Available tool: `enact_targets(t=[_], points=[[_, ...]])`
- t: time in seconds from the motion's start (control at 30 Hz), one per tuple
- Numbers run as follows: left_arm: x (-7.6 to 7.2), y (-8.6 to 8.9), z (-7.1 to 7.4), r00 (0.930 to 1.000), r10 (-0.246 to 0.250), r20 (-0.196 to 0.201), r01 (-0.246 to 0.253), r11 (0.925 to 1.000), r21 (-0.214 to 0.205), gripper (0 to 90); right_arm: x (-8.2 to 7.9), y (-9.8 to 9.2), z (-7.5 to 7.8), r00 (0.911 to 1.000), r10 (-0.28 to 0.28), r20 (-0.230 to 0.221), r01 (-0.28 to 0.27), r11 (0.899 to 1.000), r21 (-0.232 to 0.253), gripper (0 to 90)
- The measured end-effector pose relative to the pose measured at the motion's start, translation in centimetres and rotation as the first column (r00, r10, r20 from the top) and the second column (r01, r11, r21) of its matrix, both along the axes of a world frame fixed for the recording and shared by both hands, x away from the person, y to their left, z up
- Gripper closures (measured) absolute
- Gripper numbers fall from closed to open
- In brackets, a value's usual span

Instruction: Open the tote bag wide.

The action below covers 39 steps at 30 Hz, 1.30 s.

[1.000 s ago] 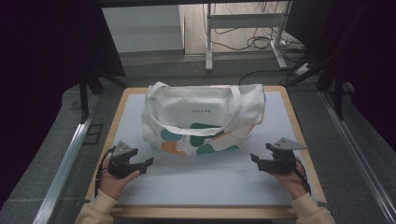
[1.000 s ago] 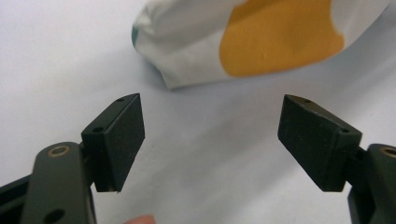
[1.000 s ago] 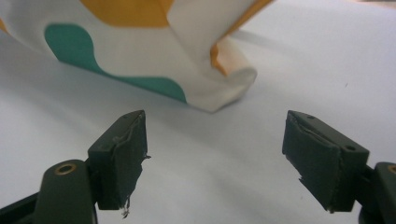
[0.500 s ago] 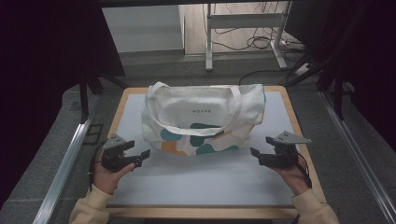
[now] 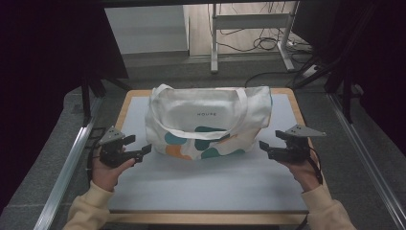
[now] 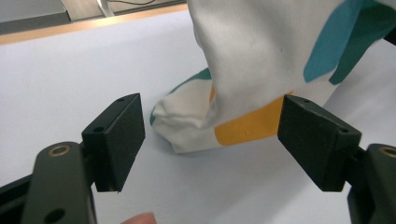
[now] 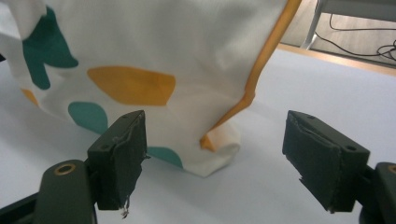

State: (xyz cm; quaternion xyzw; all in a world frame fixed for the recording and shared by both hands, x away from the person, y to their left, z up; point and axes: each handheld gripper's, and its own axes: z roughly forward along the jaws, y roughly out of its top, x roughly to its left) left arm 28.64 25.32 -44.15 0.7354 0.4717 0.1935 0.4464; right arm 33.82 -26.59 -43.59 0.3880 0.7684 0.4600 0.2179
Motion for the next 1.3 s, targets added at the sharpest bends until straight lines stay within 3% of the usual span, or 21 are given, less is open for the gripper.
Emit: enact_targets(t=[0.57, 0.83, 1.07, 1.3], points=[[2.3, 0.4, 2.7, 0.9994, 0.004, 0.035, -0.004, 1.0000, -0.007, 21.6, 2.8, 0.3, 3.3, 0.9995, -0.021, 0.022, 0.020, 0.999, 0.031, 22.1], [4.4, -0.3, 3.5, 0.9980, -0.042, 0.047, 0.042, 0.9991, 0.005, 19.5, 4.0, 0.7, 4.1, 0.9994, -0.022, 0.025, 0.022, 1.000, 0.022, 22.6], [6.2, -1.3, 3.8, 0.9927, -0.116, 0.035, 0.117, 0.9927, -0.030, 20.6, 5.4, 0.9, 4.7, 0.9999, -0.005, 0.013, 0.005, 0.999, 0.040, 27.9], [6.6, -1.9, 3.4, 0.9883, -0.151, 0.024, 0.151, 0.9883, -0.022, 27.7, 6.1, 1.0, 4.3, 0.9990, 0.034, -0.028, -0.032, 0.997, 0.065, 33.7]])
